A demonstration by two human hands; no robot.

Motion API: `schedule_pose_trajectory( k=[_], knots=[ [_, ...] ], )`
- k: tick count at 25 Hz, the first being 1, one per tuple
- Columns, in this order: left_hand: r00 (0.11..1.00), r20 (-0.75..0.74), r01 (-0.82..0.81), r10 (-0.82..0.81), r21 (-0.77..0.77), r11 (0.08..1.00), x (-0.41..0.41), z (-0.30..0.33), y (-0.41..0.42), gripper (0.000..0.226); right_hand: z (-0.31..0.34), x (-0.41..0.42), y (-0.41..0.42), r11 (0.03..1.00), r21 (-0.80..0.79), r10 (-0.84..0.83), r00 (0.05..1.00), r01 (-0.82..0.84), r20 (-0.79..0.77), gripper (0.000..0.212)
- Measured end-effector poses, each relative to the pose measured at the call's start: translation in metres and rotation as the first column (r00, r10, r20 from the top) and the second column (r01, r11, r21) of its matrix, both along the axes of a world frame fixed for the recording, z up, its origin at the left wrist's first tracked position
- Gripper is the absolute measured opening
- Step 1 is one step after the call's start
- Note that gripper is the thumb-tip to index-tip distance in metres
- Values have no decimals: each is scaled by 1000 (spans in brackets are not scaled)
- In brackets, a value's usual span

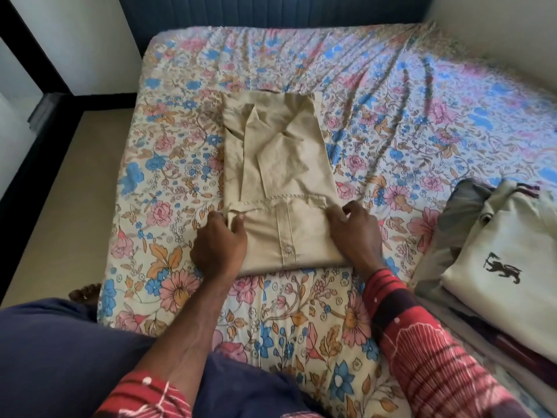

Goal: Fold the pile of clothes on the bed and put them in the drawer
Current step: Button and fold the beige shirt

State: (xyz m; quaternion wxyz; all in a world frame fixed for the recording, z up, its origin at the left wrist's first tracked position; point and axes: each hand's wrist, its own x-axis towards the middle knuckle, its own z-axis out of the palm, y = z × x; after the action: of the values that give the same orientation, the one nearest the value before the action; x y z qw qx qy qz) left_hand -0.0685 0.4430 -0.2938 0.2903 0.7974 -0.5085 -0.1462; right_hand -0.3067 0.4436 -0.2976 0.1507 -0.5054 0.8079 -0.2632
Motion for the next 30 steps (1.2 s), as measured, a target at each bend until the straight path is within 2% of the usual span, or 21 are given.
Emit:
schedule_pose_trajectory(
  k=[2,4,7,9,10,11,12,13,14,16,19,20,22,24,26,27,28,30],
  knots=[
    [998,14,64,-64,-55,996,6,-7,9,43,-2,-5,9,998,-58,-7,999,9,39,49],
    [979,79,200,-190,-139,970,15,-12,19,45,0,-9,27,990,-138,51,995,-39,85,48],
    [912,261,382,-317,-256,888,33,-9,31,47,4,-20,57,940,-227,271,962,-255,41,49],
    [793,357,593,-494,-267,760,43,-6,36,48,4,-30,68,872,-111,474,879,-476,-48,58],
    [690,406,705,-600,-191,682,47,-8,41,54,3,-35,70,820,-23,568,819,-572,-83,66],
    [572,432,786,-697,-46,617,53,-10,45,64,3,-39,70,773,56,634,768,-631,-88,73],
    [466,426,821,-775,118,559,59,-11,46,76,3,-41,70,744,118,667,741,-658,-74,76],
    [404,382,814,-831,264,517,65,-12,44,86,2,-43,69,728,166,682,729,-665,-69,76],
    [396,328,792,-858,352,500,68,-12,41,89,0,-43,68,722,201,685,724,-662,-77,73],
    [444,264,771,-857,374,515,67,-15,38,83,-7,-45,71,738,228,667,737,-635,-108,68],
    [488,393,799,-780,159,580,64,-9,38,70,2,-45,70,774,189,628,771,-605,-106,76],
    [465,399,822,-791,137,553,65,-7,38,69,6,-46,66,766,191,638,764,-614,-100,77],
    [416,450,846,-790,127,518,71,-12,39,80,15,-46,57,736,201,670,738,-647,-80,71],
    [414,506,818,-757,158,553,74,-10,38,88,27,-46,51,734,132,677,733,-666,-68,62],
    [430,520,813,-738,134,567,74,-7,41,78,37,-44,46,764,-10,642,763,-645,-72,50],
    [440,535,809,-722,114,577,73,-8,45,67,42,-41,46,783,-58,614,785,-619,-80,42],
    [447,550,787,-706,135,602,71,-8,47,66,47,-39,44,804,-85,584,808,-589,-79,36],
    [502,536,694,-679,218,686,57,-10,52,96,51,-35,41,820,-105,563,826,-563,-40,29]
  ],
)
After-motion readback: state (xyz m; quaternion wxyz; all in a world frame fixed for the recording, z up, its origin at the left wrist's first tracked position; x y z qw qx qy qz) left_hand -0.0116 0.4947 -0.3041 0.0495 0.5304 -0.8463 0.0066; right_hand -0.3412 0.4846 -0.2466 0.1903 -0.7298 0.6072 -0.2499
